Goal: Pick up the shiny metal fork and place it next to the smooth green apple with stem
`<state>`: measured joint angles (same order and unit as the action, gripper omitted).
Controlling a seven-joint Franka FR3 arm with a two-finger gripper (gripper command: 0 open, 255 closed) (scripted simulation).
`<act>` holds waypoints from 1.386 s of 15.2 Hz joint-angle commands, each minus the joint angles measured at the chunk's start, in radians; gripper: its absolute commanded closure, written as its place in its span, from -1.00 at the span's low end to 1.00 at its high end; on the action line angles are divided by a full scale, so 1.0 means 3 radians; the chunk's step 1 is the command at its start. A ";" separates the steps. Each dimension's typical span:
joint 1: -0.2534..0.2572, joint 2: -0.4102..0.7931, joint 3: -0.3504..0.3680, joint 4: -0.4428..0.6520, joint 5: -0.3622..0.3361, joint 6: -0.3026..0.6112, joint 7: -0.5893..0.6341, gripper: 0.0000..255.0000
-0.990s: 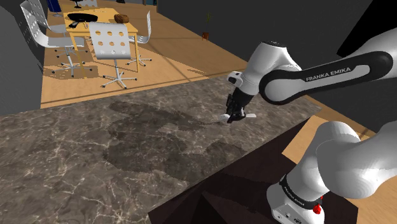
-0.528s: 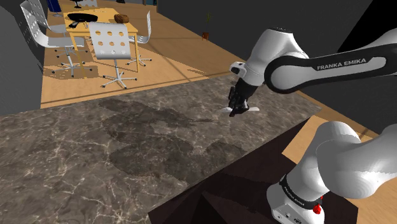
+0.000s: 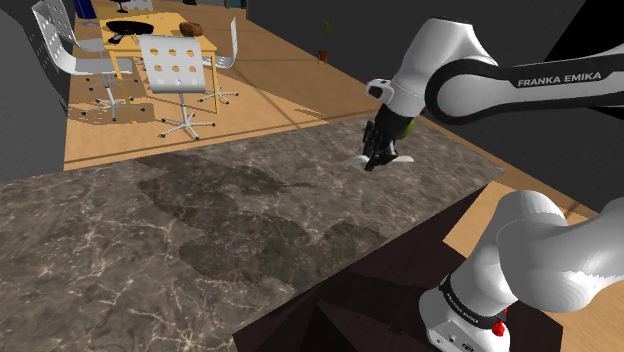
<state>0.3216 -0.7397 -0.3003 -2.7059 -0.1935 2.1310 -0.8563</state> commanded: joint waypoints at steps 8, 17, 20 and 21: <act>-0.0032 0.0025 -0.0101 0.0342 -0.0015 -0.0303 -0.0166 1.00; -0.0063 0.0709 -0.0837 0.0975 -0.0079 -0.0177 -0.0943 1.00; -0.0015 0.0988 -0.1096 0.1245 0.0000 -0.0151 -0.1228 1.00; 0.0006 0.1089 -0.1185 0.1342 0.0041 -0.0145 -0.1329 1.00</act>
<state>0.3174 -0.4451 -0.6261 -2.3390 -0.1927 2.0894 -1.2191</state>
